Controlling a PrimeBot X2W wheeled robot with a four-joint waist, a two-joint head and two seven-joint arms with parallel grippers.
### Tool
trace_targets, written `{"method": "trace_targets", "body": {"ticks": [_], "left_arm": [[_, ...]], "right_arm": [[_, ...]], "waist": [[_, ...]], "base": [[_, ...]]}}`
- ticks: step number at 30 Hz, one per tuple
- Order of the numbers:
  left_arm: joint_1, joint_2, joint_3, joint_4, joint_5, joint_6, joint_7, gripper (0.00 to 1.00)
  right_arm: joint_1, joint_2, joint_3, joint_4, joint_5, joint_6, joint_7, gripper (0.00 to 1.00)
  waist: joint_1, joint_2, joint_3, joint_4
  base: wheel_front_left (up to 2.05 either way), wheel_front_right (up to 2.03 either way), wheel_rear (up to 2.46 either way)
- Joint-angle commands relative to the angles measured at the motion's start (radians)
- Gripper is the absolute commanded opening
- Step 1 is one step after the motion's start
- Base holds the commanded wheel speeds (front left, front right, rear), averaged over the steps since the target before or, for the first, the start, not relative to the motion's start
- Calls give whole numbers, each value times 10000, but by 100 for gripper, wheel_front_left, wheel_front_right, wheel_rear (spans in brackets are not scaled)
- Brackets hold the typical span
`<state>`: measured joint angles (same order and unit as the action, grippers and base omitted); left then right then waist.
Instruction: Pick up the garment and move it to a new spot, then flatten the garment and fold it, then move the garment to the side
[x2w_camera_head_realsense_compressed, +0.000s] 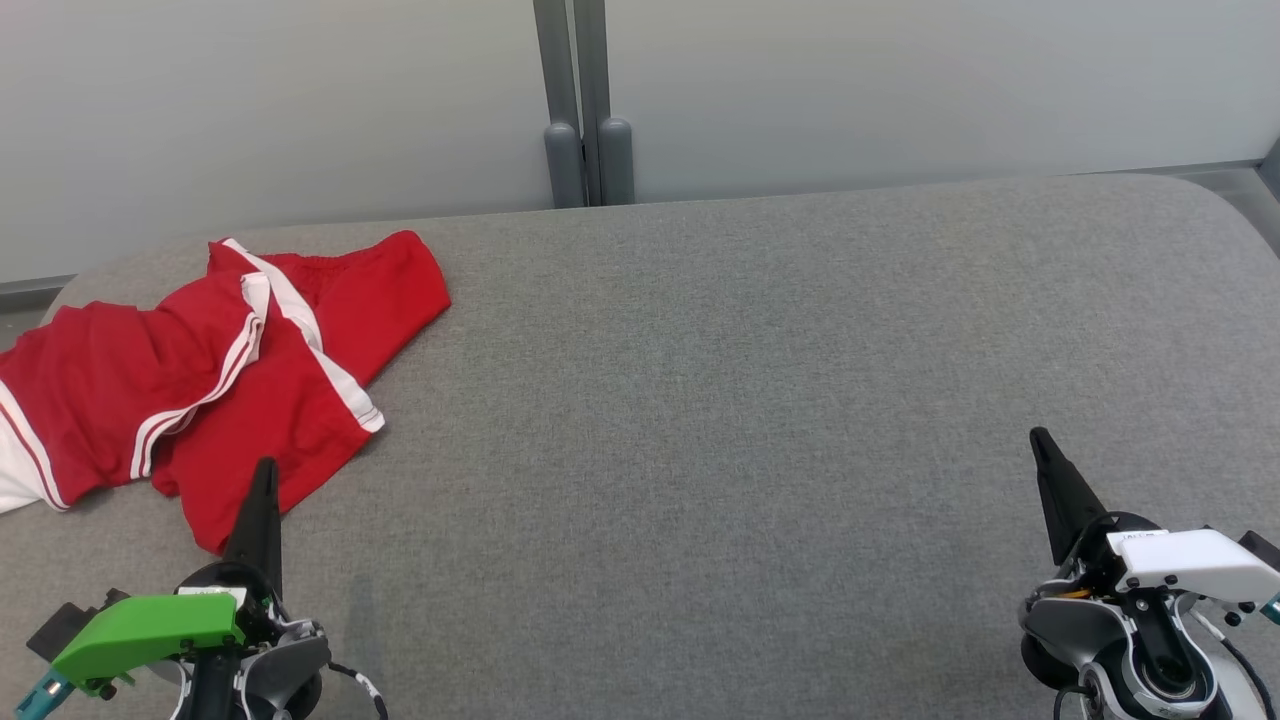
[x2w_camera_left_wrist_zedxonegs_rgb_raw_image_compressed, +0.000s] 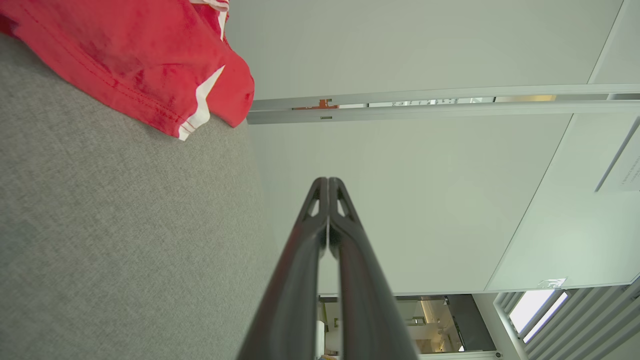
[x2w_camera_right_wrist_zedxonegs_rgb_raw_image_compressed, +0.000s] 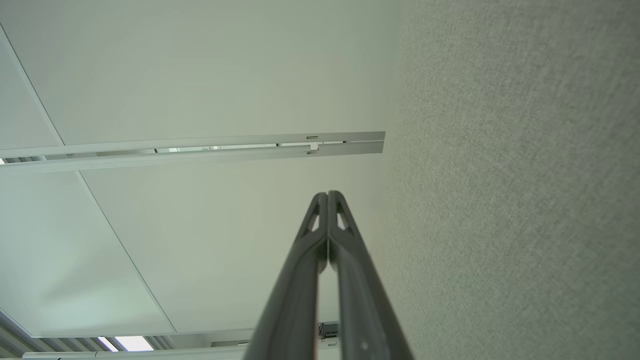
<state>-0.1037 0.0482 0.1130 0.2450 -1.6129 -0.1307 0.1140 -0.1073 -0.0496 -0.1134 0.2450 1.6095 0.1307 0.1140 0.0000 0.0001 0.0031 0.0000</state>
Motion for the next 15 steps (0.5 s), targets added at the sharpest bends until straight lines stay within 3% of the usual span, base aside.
{"method": "trace_targets", "body": {"ticks": [1,15], "left_arm": [[-156,85,24,5,51,-36,9,0],[-156,85,24,5,51,-36,9,0]], "right_arm": [[-55,-22,-4,8,69,1,10,0],[-55,-22,-4,8,67,1,10,0]], "waist": [[0,-1,0,0],[0,-1,0,0]], "base": [[0,0,0],[0,0,0]]}}
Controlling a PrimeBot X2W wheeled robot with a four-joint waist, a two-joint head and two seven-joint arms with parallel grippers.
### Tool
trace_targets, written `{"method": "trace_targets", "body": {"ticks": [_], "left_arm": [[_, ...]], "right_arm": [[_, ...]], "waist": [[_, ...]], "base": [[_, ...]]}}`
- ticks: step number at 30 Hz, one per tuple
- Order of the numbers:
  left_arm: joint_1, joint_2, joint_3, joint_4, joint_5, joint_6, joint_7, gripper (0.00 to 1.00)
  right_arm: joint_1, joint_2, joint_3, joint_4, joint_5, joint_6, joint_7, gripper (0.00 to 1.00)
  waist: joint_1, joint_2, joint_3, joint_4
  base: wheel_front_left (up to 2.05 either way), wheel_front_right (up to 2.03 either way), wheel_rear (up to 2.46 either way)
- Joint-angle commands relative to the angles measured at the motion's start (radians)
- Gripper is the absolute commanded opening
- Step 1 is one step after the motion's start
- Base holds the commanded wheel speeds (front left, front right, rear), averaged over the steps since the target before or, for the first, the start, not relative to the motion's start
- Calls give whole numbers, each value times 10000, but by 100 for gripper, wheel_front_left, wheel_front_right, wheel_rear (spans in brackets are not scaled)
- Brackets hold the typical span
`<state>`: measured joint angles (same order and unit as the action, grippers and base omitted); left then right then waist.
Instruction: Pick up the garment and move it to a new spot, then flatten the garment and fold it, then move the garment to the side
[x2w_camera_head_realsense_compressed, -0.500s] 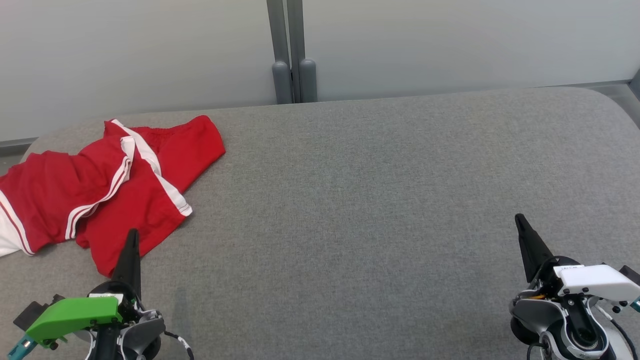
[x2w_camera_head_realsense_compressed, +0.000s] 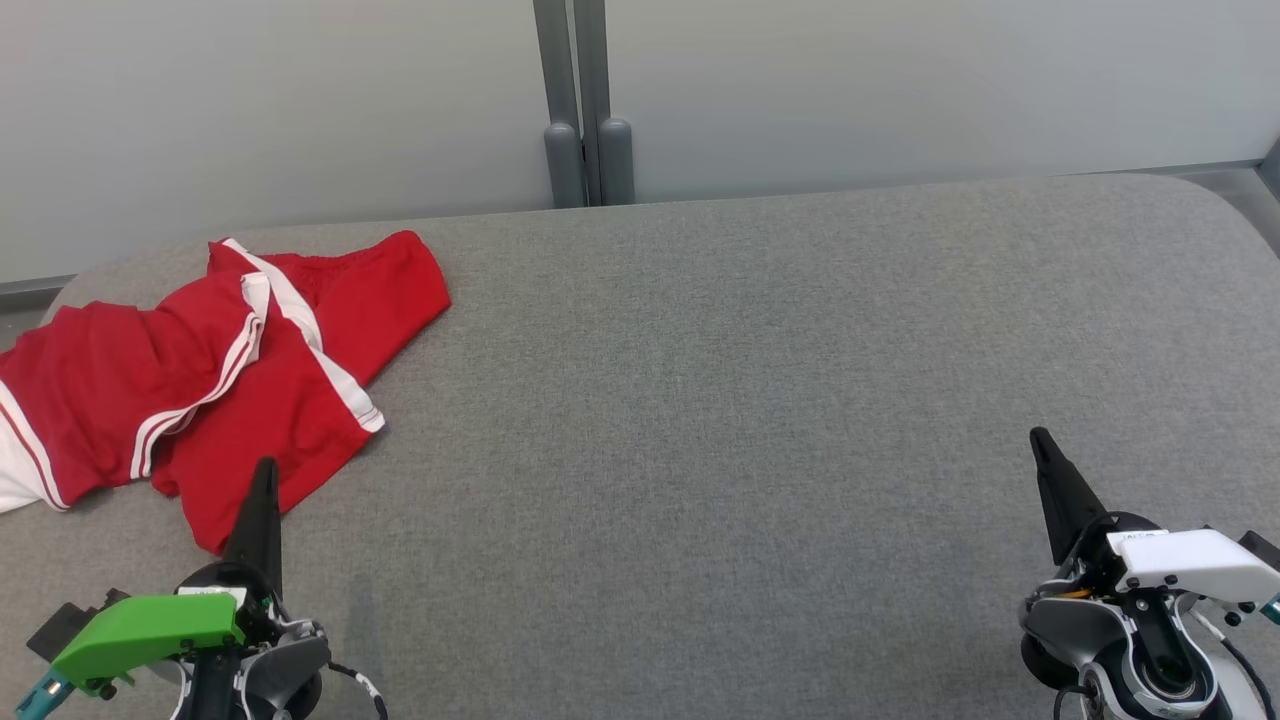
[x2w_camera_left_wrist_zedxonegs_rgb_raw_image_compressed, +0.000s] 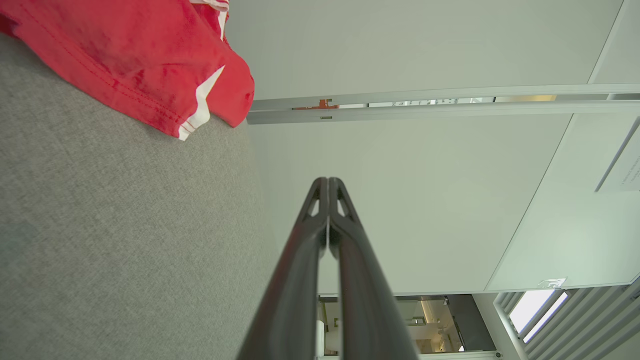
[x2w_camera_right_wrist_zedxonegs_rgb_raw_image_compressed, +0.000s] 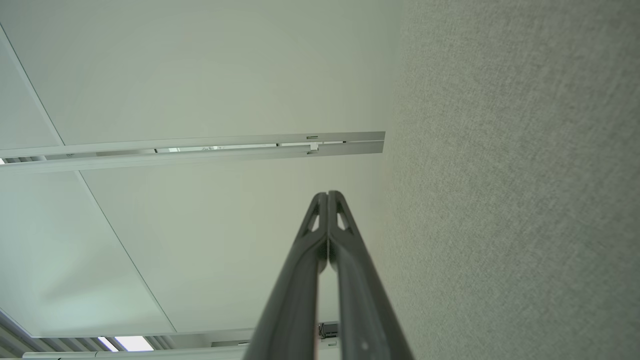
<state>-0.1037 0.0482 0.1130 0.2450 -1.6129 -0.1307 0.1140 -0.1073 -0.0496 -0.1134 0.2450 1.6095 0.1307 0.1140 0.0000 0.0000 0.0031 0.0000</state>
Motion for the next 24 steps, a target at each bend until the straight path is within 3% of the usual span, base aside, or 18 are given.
{"method": "trace_targets", "body": {"ticks": [1,24], "left_arm": [[-156,85,24,5,51,-36,9,0],[-156,85,24,5,51,-36,9,0]], "right_arm": [[-55,-22,-4,8,67,1,10,0],[-55,-22,-4,8,67,1,10,0]], "waist": [[0,0,0,0],[0,0,0,0]], "base": [[0,0,0],[0,0,0]]}}
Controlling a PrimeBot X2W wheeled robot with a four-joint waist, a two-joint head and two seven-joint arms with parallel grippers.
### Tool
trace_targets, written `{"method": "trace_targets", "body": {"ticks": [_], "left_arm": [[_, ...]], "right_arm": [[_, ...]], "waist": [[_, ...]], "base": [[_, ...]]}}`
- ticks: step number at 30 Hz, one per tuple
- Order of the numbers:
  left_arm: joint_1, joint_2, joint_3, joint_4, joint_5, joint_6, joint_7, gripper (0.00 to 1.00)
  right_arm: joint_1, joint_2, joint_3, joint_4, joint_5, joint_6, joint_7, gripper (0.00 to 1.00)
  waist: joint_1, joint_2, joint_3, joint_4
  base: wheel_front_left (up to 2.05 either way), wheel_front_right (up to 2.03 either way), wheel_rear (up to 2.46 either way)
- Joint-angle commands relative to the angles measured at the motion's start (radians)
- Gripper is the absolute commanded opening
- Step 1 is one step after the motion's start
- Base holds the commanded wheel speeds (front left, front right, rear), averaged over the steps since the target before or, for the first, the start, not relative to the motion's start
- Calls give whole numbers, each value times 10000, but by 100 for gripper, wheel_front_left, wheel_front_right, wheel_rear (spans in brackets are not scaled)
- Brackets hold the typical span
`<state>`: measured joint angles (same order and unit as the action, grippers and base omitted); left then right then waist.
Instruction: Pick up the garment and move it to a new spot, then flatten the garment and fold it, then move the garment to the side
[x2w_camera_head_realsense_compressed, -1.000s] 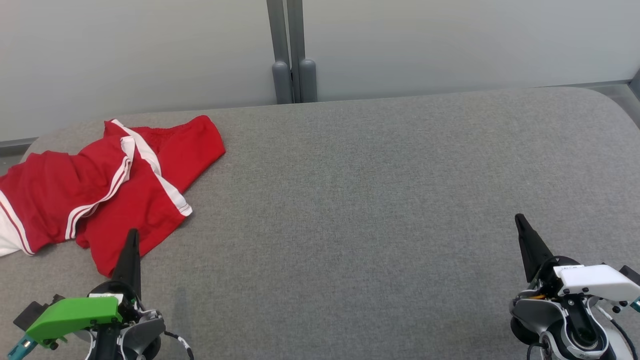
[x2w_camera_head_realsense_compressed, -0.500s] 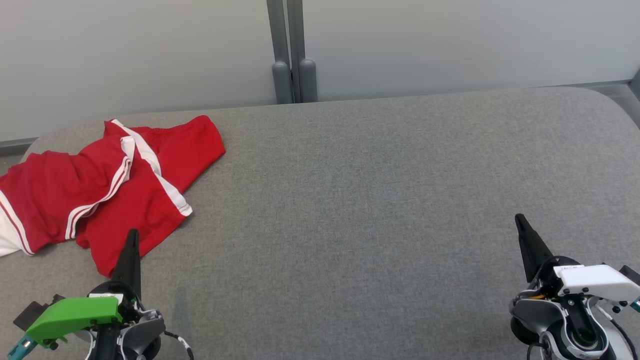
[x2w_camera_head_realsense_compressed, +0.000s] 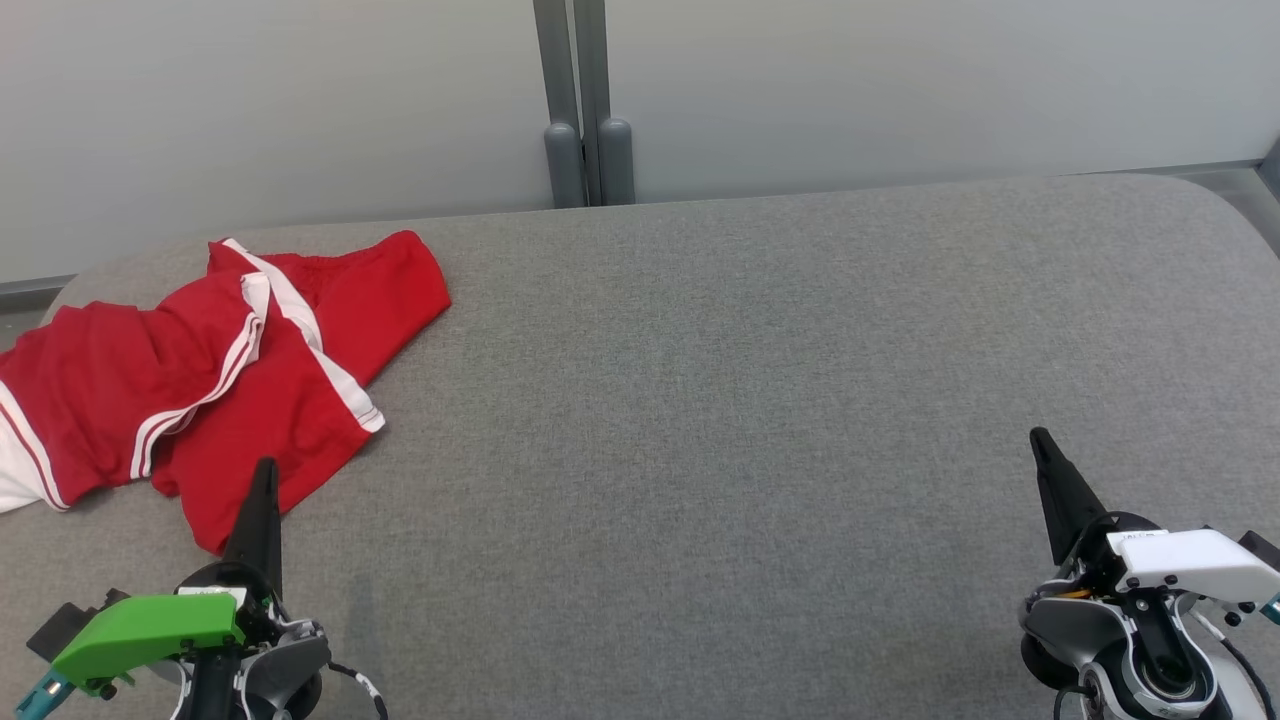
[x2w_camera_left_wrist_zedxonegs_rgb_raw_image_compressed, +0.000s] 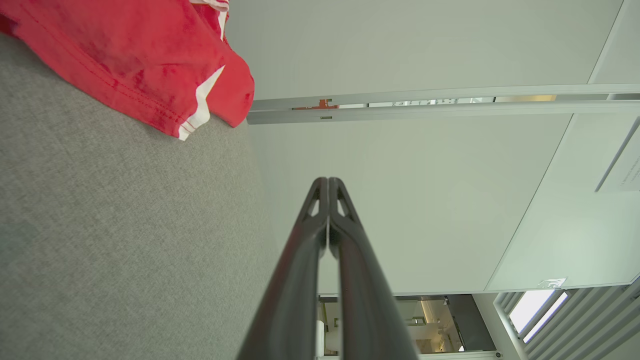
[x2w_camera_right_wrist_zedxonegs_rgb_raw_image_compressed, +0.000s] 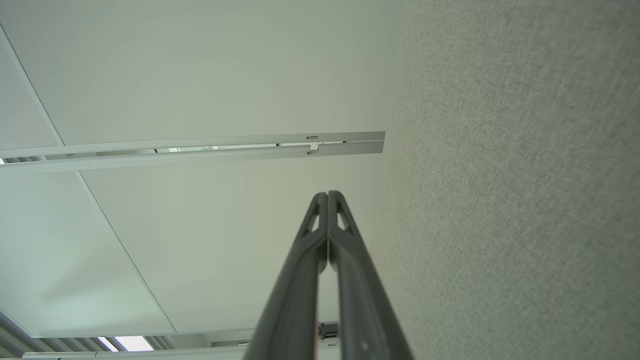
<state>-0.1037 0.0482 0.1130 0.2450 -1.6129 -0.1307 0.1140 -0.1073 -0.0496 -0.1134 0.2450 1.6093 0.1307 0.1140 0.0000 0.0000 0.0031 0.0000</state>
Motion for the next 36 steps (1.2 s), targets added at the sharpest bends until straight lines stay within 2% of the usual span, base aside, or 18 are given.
{"method": "trace_targets", "body": {"ticks": [1,5,6,10,20,26,36], "left_arm": [[-156,85,24,5,51,-36,9,0],[-156,85,24,5,51,-36,9,0],[0,0,0,0,1,0,-1,100],[240,-77,-45,323,0,2,-11,100],[351,-55,-412,178,304,1,-511,100],[391,-40,-464,127,1017,1,-789,100],[433,-30,-543,-149,3545,1,-1228,100]], "right_arm": [[-55,-22,-4,8,69,1,10,0],[-55,-22,-4,8,69,1,10,0],[0,0,1,0,2,0,-1,100],[242,82,17,312,-6,-2,-13,100],[214,68,578,213,-398,-1,-516,100],[162,59,772,89,-1497,-1,-792,100],[31,-45,1129,-350,-4135,-1,-1231,100]], "waist": [[0,0,0,0],[0,0,0,0],[0,0,0,0],[0,0,0,0],[0,0,3,21],[0,0,8,38],[0,0,17,74]], "base": [[0,0,0],[0,0,0],[0,0,0],[0,0,0],[0,0,0],[0,0,0],[0,0,0]]}}
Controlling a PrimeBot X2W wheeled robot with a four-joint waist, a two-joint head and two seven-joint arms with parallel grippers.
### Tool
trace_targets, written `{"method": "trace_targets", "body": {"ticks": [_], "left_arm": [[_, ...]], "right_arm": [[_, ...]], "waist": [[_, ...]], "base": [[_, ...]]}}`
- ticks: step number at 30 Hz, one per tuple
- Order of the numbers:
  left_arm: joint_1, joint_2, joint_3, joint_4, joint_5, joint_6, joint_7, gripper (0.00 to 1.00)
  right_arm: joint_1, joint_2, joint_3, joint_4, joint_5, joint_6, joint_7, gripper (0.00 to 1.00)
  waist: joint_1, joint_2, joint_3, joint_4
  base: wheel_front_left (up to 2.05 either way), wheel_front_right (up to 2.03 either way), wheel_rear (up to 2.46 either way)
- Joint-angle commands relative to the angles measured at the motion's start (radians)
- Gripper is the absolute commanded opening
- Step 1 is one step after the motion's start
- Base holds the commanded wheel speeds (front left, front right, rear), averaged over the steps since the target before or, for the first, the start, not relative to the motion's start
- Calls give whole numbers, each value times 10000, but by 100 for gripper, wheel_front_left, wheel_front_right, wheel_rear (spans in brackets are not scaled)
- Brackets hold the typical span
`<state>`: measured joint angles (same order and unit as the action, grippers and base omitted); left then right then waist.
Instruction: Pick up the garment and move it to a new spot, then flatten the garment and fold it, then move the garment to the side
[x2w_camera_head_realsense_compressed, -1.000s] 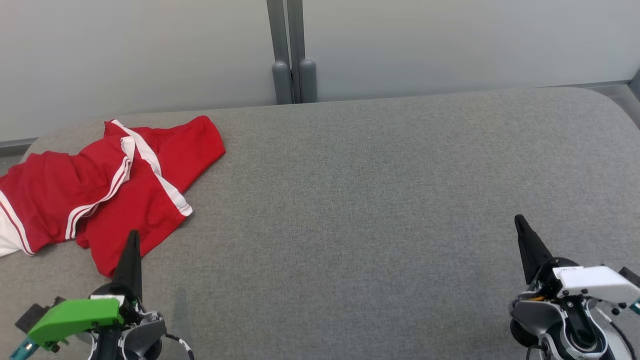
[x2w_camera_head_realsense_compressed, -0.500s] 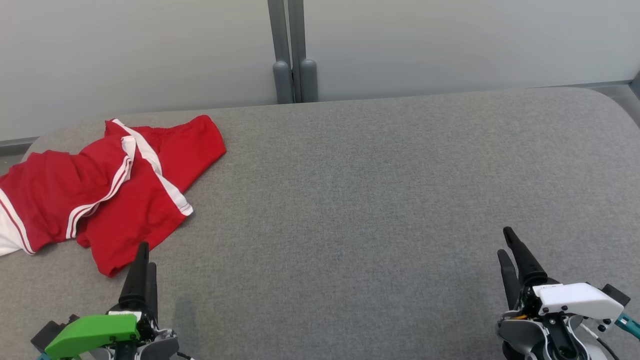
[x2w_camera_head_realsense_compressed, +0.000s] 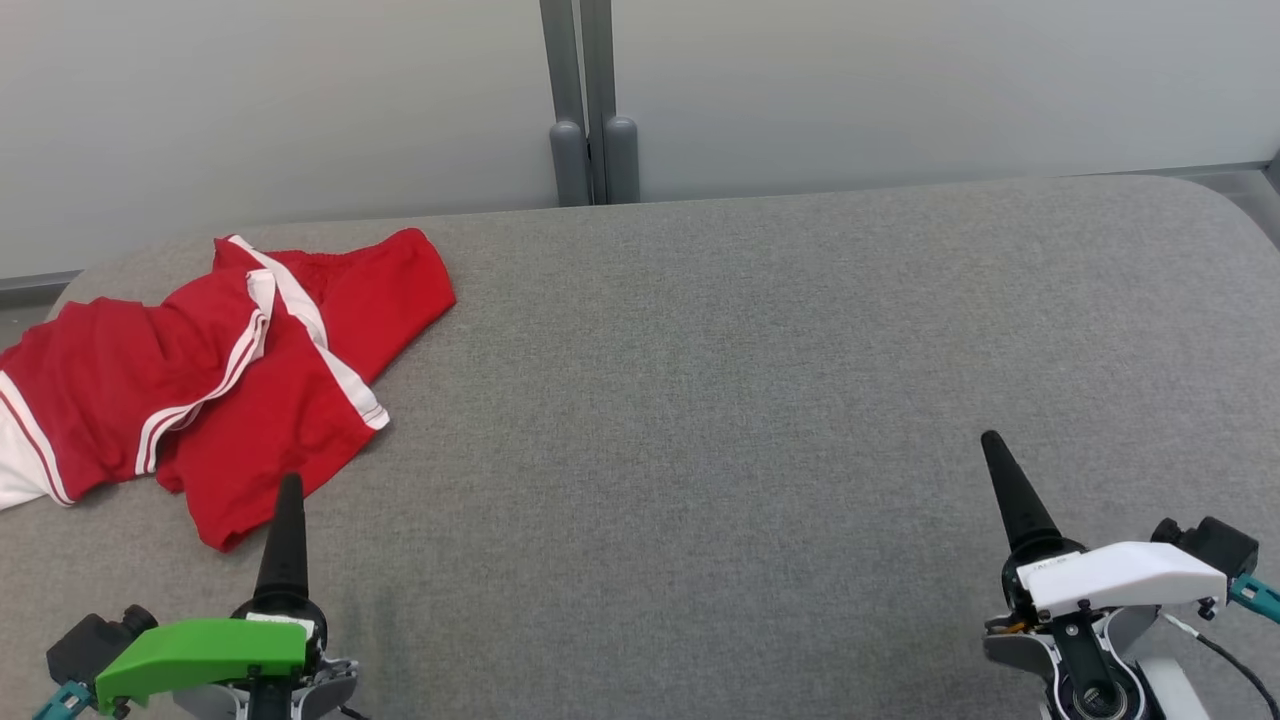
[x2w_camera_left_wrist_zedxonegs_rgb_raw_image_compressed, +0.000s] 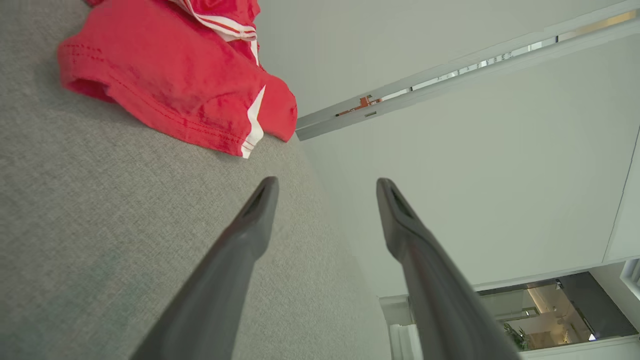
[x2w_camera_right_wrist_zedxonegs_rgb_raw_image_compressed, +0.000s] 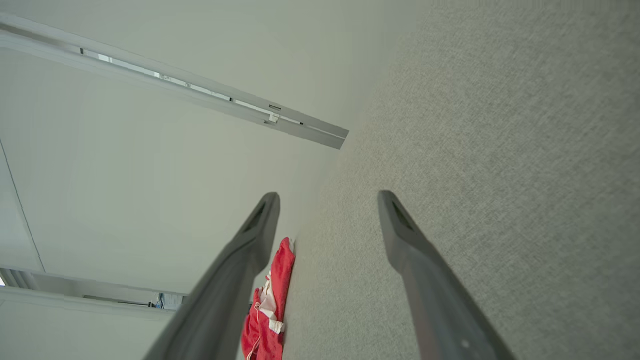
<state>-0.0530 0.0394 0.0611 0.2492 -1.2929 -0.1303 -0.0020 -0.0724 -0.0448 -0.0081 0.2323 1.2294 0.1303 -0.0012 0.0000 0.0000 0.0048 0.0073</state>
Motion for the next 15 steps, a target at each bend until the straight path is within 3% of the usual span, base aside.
{"method": "trace_targets", "body": {"ticks": [1,15], "left_arm": [[-72,66,-41,-197,614,-3,-107,100],[71,167,-107,39,3767,33,-616,100]], "right_arm": [[-340,-122,119,-257,-570,3,-116,100],[-532,-485,562,-315,-3651,4,-623,100]], "waist": [[0,0,0,2],[0,0,-30,48]], "base": [[0,0,0],[0,0,0]]}}
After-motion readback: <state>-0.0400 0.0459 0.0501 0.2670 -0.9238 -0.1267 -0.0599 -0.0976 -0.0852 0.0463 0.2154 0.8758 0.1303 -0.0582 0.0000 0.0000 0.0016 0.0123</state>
